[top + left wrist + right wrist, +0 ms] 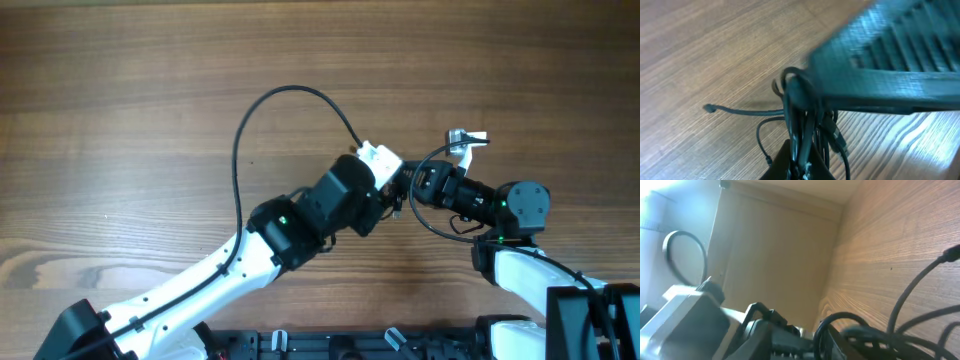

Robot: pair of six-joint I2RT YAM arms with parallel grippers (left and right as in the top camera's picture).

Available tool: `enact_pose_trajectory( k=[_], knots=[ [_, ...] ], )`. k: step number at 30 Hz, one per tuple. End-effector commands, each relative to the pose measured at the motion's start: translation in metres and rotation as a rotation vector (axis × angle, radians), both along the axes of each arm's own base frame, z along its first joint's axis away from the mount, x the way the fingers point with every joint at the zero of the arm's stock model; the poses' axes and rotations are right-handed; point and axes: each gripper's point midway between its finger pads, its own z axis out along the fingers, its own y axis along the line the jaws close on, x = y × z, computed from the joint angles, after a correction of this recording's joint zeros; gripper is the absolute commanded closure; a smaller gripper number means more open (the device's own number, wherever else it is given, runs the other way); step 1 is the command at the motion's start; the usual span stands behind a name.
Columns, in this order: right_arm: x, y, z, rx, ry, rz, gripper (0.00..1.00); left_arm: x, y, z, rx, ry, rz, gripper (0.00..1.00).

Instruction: Untangle cables

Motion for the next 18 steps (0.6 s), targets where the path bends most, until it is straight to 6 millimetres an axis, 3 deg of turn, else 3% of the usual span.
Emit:
enact_pose_trajectory(
  k=[1,4,7,11,15,18],
  knots=[
    [-0.009,0.019,-0.010,-0.010,0.057,0.060,0.78,-0.021,-0.026,0.015,0.009,-0.102,-0.147,0.96],
    [-0.003,0.020,-0.026,-0.036,0.111,0.023,0.95,-0.023,-0.027,0.015,0.017,-0.112,-0.144,0.96],
    [-0.002,0.019,-0.033,-0.045,0.152,0.014,0.96,-0.016,-0.022,0.016,0.037,-0.134,-0.105,0.96],
    [0.000,0.015,-0.029,-0.076,0.046,0.004,0.96,0.001,-0.007,0.017,0.064,-0.166,0.027,0.96],
    [0.007,-0.007,0.000,-0.083,-0.176,-0.050,0.96,0.029,0.031,0.012,-0.013,-0.060,0.379,0.96],
    [-0.002,-0.015,0.033,-0.091,-0.420,-0.052,0.96,0.043,0.055,0.005,-0.146,0.084,0.612,0.96]
  ],
)
